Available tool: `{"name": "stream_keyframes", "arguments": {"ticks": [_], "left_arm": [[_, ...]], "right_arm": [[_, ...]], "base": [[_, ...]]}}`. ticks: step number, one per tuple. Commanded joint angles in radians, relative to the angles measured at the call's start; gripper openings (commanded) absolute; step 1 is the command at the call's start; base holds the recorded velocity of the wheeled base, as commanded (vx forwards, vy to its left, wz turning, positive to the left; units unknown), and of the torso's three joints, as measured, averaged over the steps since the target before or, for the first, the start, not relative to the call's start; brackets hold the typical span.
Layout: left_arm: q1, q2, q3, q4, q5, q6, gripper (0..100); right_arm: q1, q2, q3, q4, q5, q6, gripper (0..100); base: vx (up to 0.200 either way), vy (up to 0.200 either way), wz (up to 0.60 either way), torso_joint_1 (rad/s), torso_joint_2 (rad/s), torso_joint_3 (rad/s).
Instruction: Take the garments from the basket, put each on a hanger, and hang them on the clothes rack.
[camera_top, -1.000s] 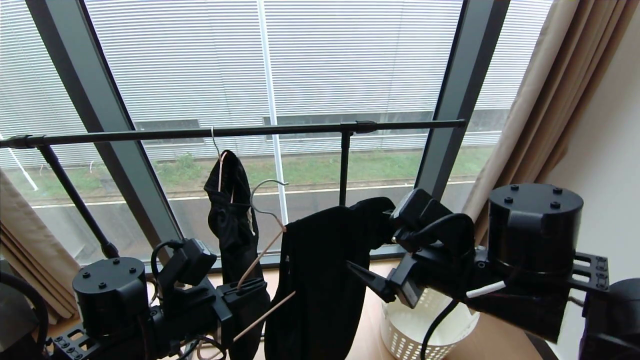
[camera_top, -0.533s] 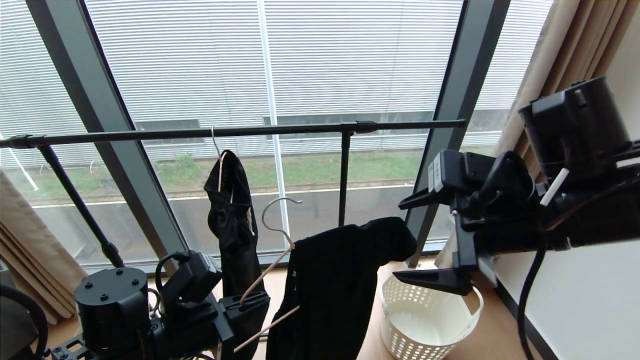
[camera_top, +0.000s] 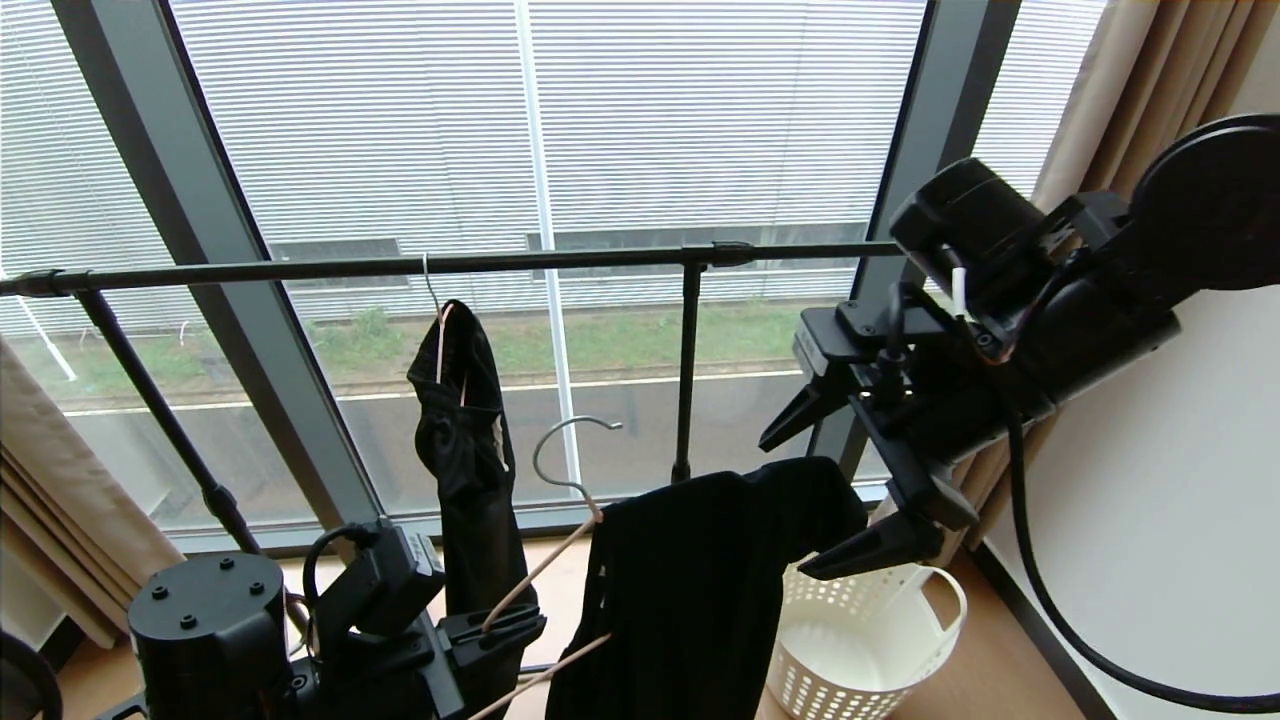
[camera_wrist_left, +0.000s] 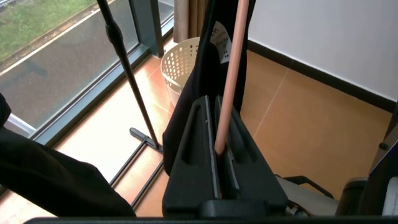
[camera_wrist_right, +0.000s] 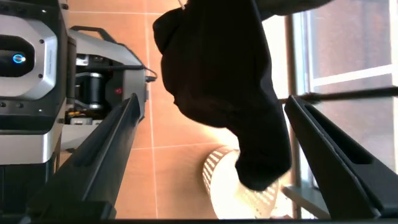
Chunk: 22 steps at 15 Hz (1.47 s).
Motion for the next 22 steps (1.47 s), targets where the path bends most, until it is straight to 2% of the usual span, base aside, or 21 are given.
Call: {"name": "stream_keyframes", "arguments": {"ticks": [1,8,15,16,22], "left_arm": [[-0.005,-0.016,0.005,0.000,-0.002,0.000,0],[-0.036,-0.027,0.016,0.000,0.000,0.003,0],[-0.036,-0.049,0.020,0.000,-0.002,0.003,0],[-0.036,-0.049,0.020,0.000,-0.002,0.003,0],[-0.036,-0.049,0.020,0.001,0.000,0.001,0]], "right_arm": [[0.014,0.092,-0.045,0.001,0.004,0.000,100],[0.066,0.151,-0.058,-0.016,0.006,0.005,100],[0.074,0.195,-0.072,-0.043,0.006,0.030,100],[0.074,0.195,-0.072,-0.043,0.006,0.036,0],[0.074,0.180,-0.072,-0.043,0.015,0.036,0]], "base": [[0.000,0.000,0.00,0.000,0.00,0.000],[0.000,0.000,0.00,0.000,0.00,0.000],[0.000,0.000,0.00,0.000,0.00,0.000],[0.000,0.000,0.00,0.000,0.00,0.000],[0.000,0.000,0.00,0.000,0.00,0.000]]}}
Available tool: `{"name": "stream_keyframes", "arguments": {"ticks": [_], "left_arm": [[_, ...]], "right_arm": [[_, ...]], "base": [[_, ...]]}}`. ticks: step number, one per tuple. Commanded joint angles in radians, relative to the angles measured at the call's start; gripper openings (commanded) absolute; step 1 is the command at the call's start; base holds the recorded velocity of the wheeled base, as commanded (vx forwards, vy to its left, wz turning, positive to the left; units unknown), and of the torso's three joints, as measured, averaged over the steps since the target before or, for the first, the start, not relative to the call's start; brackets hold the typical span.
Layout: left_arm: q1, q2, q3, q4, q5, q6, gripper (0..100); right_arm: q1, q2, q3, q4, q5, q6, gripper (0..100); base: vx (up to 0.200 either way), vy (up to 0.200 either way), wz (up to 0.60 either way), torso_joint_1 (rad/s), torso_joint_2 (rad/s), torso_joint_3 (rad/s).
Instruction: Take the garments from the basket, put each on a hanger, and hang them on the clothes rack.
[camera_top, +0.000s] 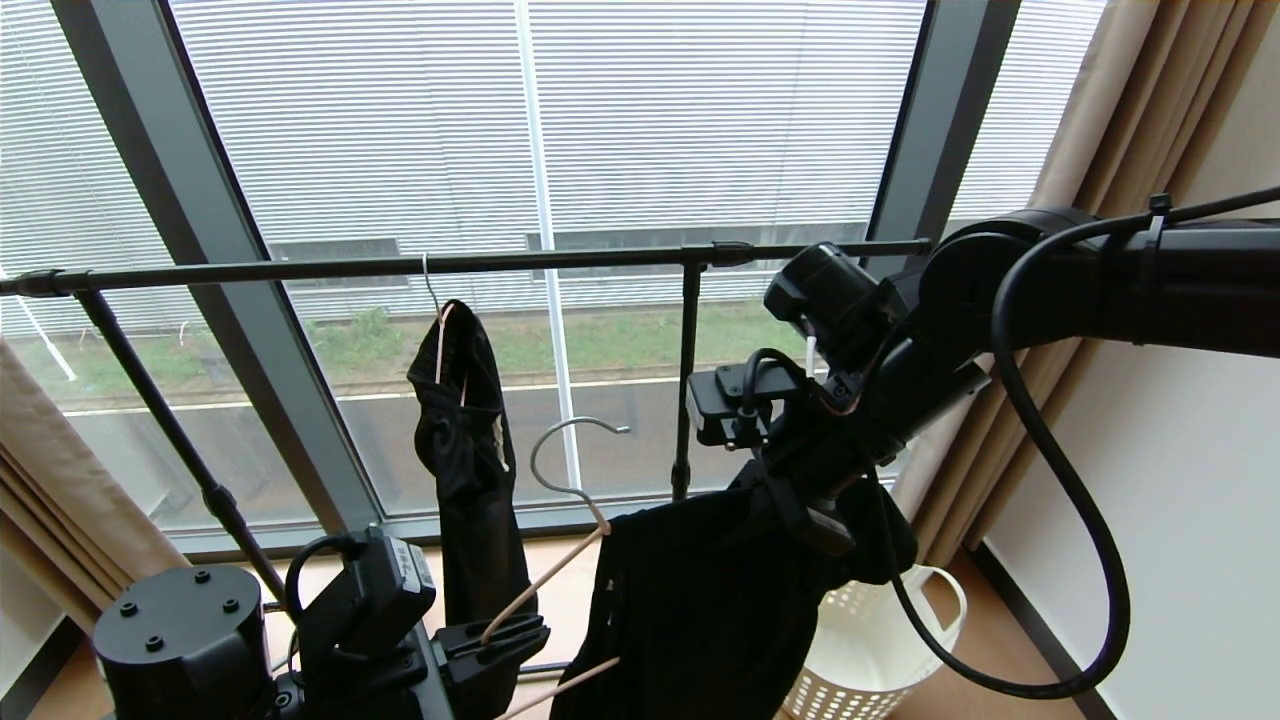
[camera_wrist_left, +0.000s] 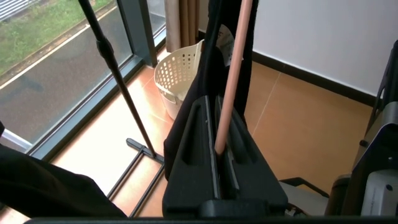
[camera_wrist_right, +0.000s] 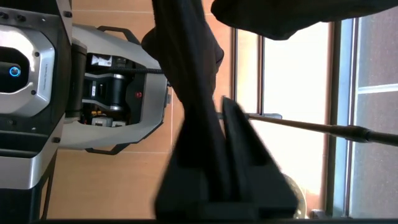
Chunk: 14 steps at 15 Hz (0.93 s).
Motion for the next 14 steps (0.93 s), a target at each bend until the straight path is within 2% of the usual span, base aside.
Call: {"name": "stream_keyframes", "arguments": {"ticks": [1,5,6,9,11,12,14], "left_arm": [[0.000,0.000,0.000,0.001,0.001,0.003,0],[0.001,0.001,0.000,0.003,0.005,0.005,0],[0.001,0.001,-0.001,0.001,0.005,0.005,100],[0.006,-0.002,-0.005,-0.002,-0.001,0.006,100],[0.024,-0.008,0.008,-0.059,-0.015,0.001,100],[0.057,-0.008,0.020,-0.097,-0.093,-0.002,100],[0.146,-0.032,0.020,-0.097,-0.220,-0.031,100]], "right_arm": [[0.000,-0.007,0.000,0.000,0.003,0.000,0],[0.000,-0.010,0.003,0.003,0.003,0.000,0],[0.002,-0.016,0.005,0.002,0.003,0.000,0],[0.000,-0.044,0.015,0.006,0.003,0.000,0],[0.000,-0.062,0.038,0.005,0.002,0.000,0],[0.000,-0.078,0.063,0.005,0.003,0.005,0],[-0.006,-0.104,0.103,0.002,0.003,0.006,0]], "base": [[0.000,0.000,0.00,0.000,0.00,0.000],[0.000,0.000,0.00,0.000,0.00,0.000],[0.000,0.000,0.00,0.000,0.00,0.000],[0.000,0.000,0.00,0.000,0.00,0.000],[0.000,0.000,0.00,0.000,0.00,0.000],[0.000,0.000,0.00,0.000,0.00,0.000],[0.000,0.000,0.00,0.000,0.00,0.000]]}}
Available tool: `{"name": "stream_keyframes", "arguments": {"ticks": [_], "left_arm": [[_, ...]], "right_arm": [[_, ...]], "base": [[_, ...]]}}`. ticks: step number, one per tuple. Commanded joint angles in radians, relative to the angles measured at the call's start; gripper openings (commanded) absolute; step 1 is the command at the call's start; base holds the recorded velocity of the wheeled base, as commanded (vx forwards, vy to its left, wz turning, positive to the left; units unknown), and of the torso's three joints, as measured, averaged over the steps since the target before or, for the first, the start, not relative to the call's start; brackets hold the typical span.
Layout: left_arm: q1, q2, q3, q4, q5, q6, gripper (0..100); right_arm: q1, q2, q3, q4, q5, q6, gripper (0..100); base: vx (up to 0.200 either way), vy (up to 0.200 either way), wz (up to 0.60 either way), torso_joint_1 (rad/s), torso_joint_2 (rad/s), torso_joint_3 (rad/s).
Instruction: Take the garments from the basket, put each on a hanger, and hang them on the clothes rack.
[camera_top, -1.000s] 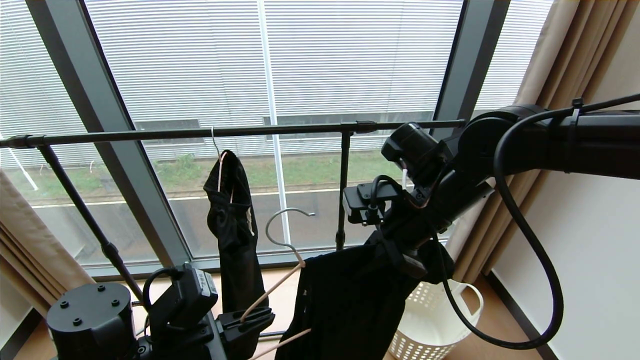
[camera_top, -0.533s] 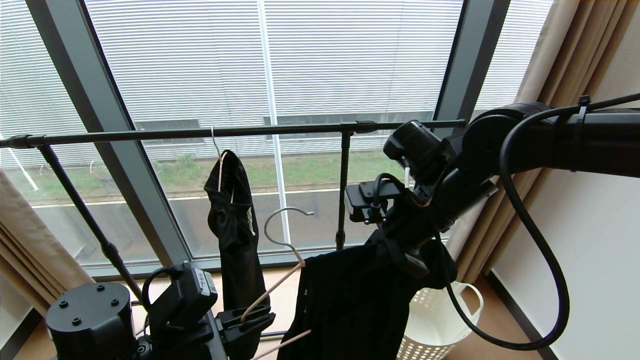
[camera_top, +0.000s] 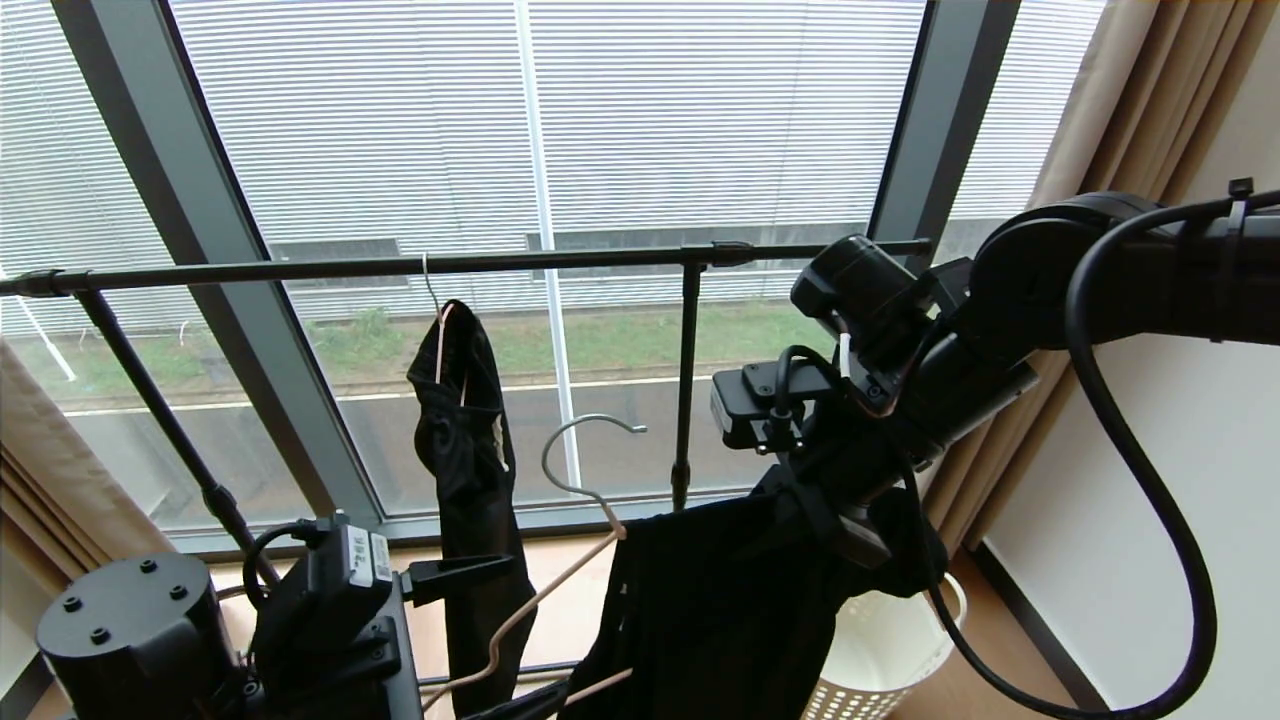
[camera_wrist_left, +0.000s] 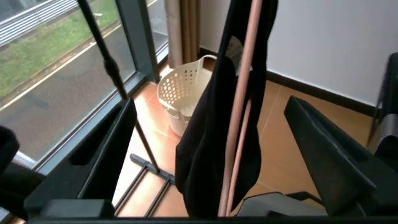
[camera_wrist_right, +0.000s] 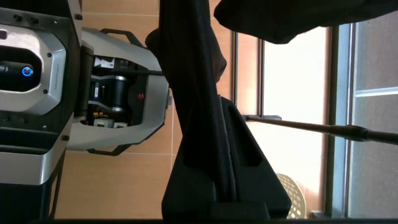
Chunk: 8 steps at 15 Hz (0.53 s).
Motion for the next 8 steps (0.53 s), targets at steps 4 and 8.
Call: {"name": "stream_keyframes", "arguments": {"ticks": [4,8], "left_arm": [[0.329,-0.114,-0.085,-0.005,-0.301,-0.400,100],[0.441,0.095,-0.208,-0.005,-0.356,-0.572,100]], "right_arm": [[-0.051,-0.108,0.151,-0.066,-0.004,0.038,0],[-0.104,-0.197,0.330,-0.277,0.035,0.038,0]], "base": [[0.000,0.000,0.00,0.000,0.00,0.000],[0.000,0.000,0.00,0.000,0.00,0.000]]}}
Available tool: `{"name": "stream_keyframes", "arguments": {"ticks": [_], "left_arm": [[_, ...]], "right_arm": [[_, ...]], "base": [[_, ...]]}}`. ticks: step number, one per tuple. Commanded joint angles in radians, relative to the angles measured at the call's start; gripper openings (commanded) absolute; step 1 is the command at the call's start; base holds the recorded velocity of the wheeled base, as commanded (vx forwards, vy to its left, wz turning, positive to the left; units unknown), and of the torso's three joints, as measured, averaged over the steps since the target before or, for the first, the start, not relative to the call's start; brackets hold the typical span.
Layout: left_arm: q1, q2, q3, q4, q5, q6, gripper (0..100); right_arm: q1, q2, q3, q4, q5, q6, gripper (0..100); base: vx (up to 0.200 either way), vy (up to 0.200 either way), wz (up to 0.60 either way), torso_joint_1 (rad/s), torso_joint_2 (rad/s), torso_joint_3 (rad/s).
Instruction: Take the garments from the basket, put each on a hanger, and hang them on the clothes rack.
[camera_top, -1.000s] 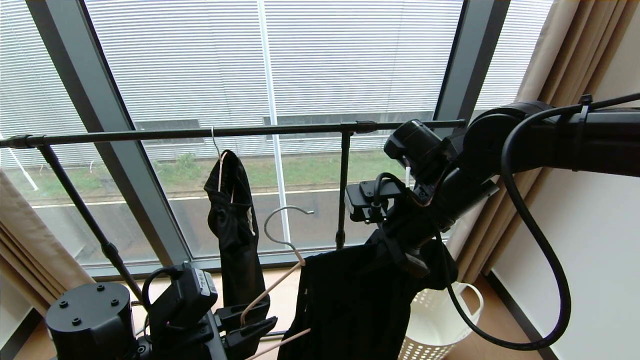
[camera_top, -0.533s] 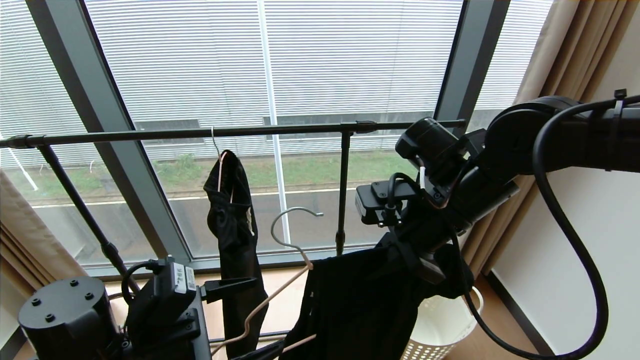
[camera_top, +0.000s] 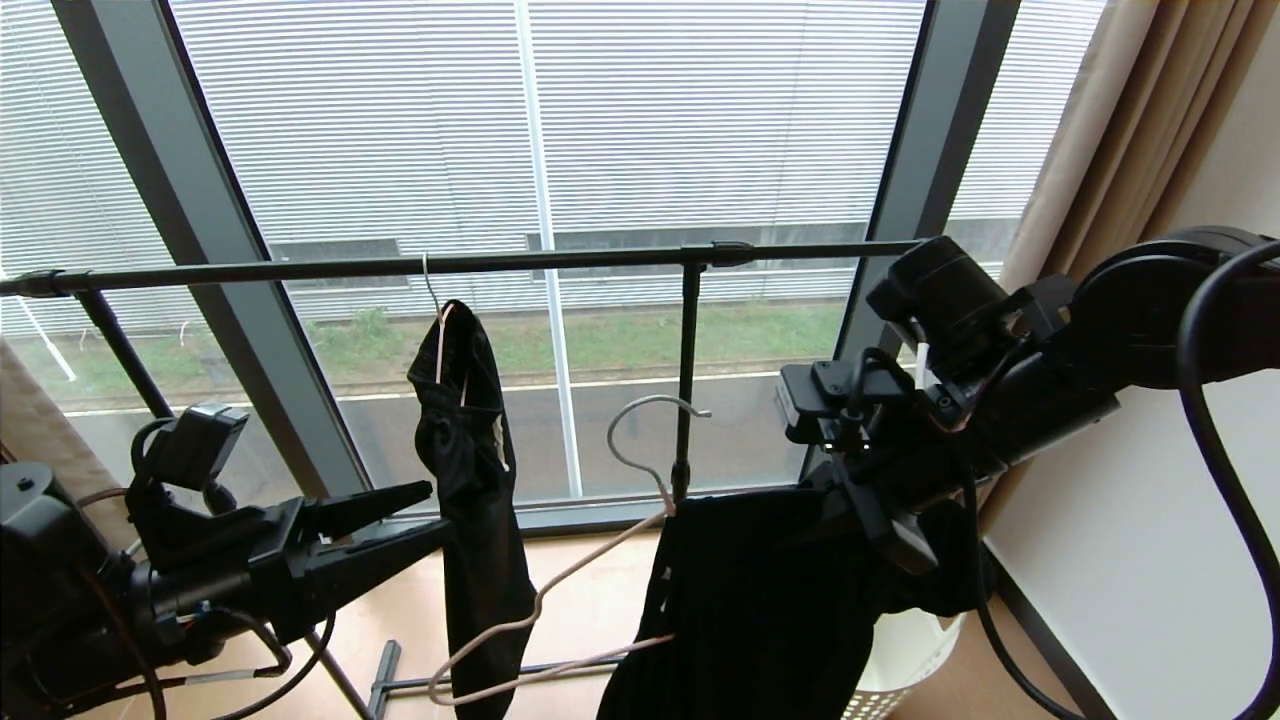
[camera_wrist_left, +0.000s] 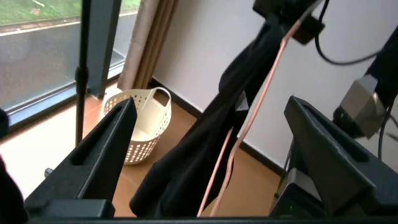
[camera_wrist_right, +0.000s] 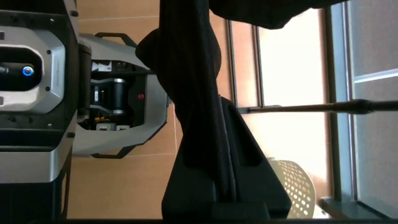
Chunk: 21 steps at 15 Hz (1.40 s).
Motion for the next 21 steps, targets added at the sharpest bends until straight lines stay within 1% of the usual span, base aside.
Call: {"name": "stream_keyframes", "arguments": {"ticks": [1,3,4,5,7,8,10,11,12,13,14,15,17,21], "left_arm": [[0.050,0.182,-0.086,0.000,-0.011,-0.032,100],[0.051,0.211,-0.100,0.000,-0.010,-0.032,100],[0.051,0.214,-0.103,0.000,-0.010,-0.032,100],[0.050,0.222,-0.102,0.000,-0.010,-0.031,100],[0.039,0.225,-0.094,0.000,-0.008,-0.024,100],[0.024,0.225,-0.085,0.000,-0.006,-0.001,100],[-0.005,0.223,-0.054,0.000,-0.005,0.111,100],[-0.031,0.222,-0.039,0.000,0.006,0.140,100],[-0.057,0.220,-0.030,0.000,0.032,0.172,100],[-0.093,0.220,-0.019,0.000,0.102,0.226,100],[-0.169,0.220,-0.002,0.000,0.247,0.285,100],[-0.203,0.216,0.010,0.000,0.279,0.289,100],[-0.229,0.191,0.059,0.000,0.277,0.298,100],[-0.295,0.196,0.092,0.000,0.274,0.298,100]], "right_arm": [[-0.025,-0.074,0.089,-0.068,0.068,-0.001,0],[-0.035,-0.100,0.108,-0.082,0.147,-0.002,0],[-0.036,-0.103,0.108,-0.082,0.158,-0.002,0],[-0.041,-0.104,0.106,-0.083,0.189,-0.002,0],[-0.044,-0.100,0.103,-0.103,0.223,-0.001,0],[-0.053,-0.097,0.102,-0.122,0.233,0.001,0],[-0.058,-0.094,0.099,-0.148,0.247,0.022,0],[-0.058,-0.092,0.100,-0.168,0.272,0.037,0],[-0.058,-0.090,0.100,-0.181,0.287,0.045,0],[-0.058,-0.090,0.100,-0.195,0.292,0.053,0],[-0.058,-0.090,0.100,-0.207,0.292,0.057,0],[-0.058,-0.090,0.100,-0.212,0.292,0.057,0],[-0.058,-0.084,0.097,-0.214,0.292,0.059,0],[-0.058,-0.066,0.077,-0.241,0.295,0.068,0]], "base": [[0.000,0.000,0.00,0.000,0.00,0.000],[0.000,0.000,0.00,0.000,0.00,0.000],[0.000,0.000,0.00,0.000,0.00,0.000],[0.000,0.000,0.00,0.000,0.00,0.000],[0.000,0.000,0.00,0.000,0.00,0.000],[0.000,0.000,0.00,0.000,0.00,0.000],[0.000,0.000,0.00,0.000,0.00,0.000],[0.000,0.000,0.00,0.000,0.00,0.000],[0.000,0.000,0.00,0.000,0.00,0.000],[0.000,0.000,0.00,0.000,0.00,0.000],[0.000,0.000,0.00,0.000,0.00,0.000],[0.000,0.000,0.00,0.000,0.00,0.000],[0.000,0.000,0.00,0.000,0.00,0.000],[0.000,0.000,0.00,0.000,0.00,0.000]]}}
